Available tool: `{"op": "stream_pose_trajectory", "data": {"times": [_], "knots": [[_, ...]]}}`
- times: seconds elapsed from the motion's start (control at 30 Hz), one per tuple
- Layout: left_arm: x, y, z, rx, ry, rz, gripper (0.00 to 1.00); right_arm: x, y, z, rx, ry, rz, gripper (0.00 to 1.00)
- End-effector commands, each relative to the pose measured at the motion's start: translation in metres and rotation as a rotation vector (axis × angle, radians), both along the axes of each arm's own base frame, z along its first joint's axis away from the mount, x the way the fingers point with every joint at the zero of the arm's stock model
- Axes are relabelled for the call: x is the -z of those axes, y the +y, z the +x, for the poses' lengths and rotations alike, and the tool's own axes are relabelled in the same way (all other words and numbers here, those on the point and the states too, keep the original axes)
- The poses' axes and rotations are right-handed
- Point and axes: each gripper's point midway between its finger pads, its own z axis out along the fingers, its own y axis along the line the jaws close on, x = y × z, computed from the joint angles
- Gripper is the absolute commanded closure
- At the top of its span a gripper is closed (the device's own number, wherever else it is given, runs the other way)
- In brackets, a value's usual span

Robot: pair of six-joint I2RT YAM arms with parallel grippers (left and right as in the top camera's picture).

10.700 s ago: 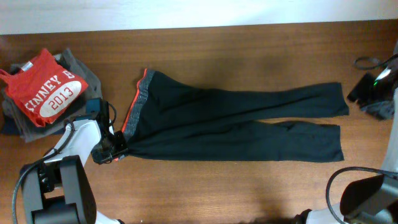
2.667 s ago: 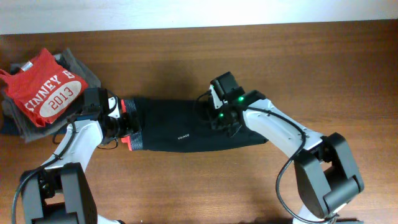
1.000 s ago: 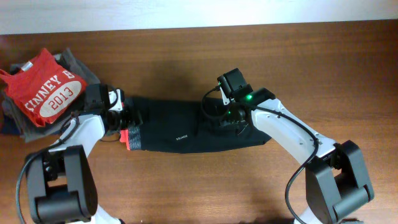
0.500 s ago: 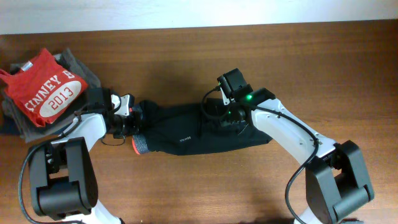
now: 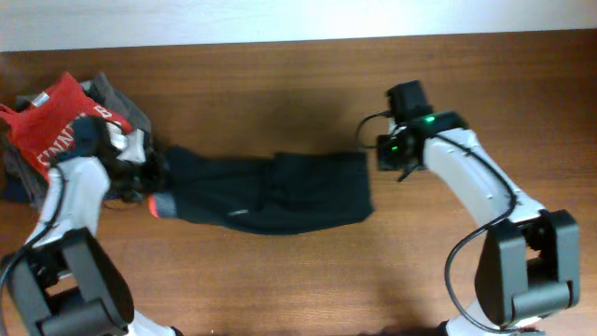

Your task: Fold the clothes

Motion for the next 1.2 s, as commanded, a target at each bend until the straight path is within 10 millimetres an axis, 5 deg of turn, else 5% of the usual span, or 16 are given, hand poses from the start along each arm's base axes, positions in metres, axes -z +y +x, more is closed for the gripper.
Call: {"op": "stream_pose_trajectory", "data": {"times": [0.0, 0.13, 0.5, 0.77, 1.17], "knots": [[-0.041, 0.017, 0.016, -0.004, -0.081, 0.073, 1.0, -0.014, -0.02, 0.001, 0.035, -0.017, -0.019, 0.55], [-0.064, 0.0, 0.026, 0.036, -0.105, 0.072, 1.0, -0.012, -0.024, -0.003, 0.045, 0.003, -0.022, 0.55], [-0.068, -0.146, 0.016, 0.412, -0.119, 0.062, 1.0, -0.01, -0.021, -0.009, 0.038, 0.031, -0.008, 0.55], [-0.069, -0.215, 0.005, 0.565, -0.176, 0.115, 1.0, -0.009, -0.021, -0.014, 0.037, 0.051, -0.011, 0.55], [-0.065, -0.265, -0.007, 0.678, -0.226, 0.158, 1.0, -0.008, -0.017, -0.017, 0.031, 0.065, 0.013, 0.55]]}}
